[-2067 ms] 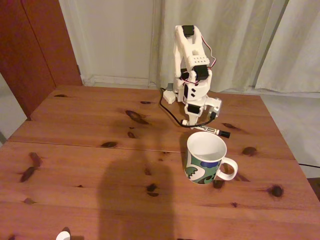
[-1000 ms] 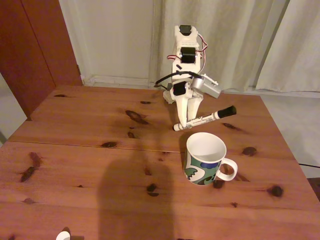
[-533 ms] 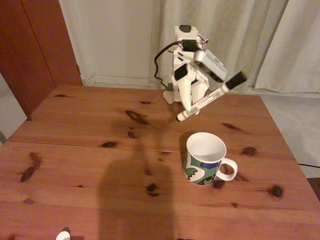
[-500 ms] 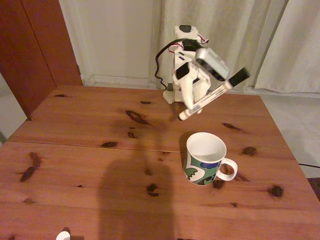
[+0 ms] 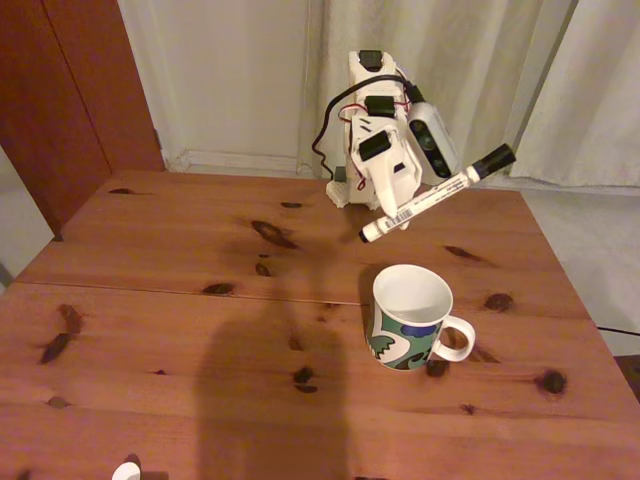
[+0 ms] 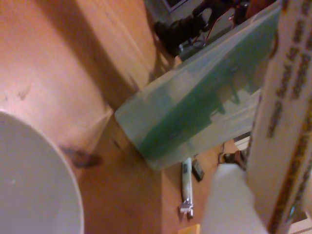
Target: Clean up the desk and place the pens and markers into the cup
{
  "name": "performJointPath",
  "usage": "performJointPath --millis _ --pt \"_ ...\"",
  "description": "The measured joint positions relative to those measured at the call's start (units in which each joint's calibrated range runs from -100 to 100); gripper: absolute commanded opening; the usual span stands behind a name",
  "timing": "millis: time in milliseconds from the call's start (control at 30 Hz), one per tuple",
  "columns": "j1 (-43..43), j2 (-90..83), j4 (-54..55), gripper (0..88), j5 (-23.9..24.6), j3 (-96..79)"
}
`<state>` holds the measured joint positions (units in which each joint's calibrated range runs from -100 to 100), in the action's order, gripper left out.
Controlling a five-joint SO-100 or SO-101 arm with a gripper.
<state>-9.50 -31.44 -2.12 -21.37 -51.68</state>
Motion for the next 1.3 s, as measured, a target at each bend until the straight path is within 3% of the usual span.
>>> performJointPath --millis 100,333,500,833,1300 --pt "-0.1 0.0 0.0 0.8 2.0 -0.1" --pt "0.2 0.0 0.1 0.8 16.5 -0.1" --pt "2.4 0.0 0.1 0.8 21.6 -0.1" --pt "2.4 8.7 0.7 0.8 23.5 3.8" --pt "-7.6 14.8 0.7 0.7 23.9 10.2"
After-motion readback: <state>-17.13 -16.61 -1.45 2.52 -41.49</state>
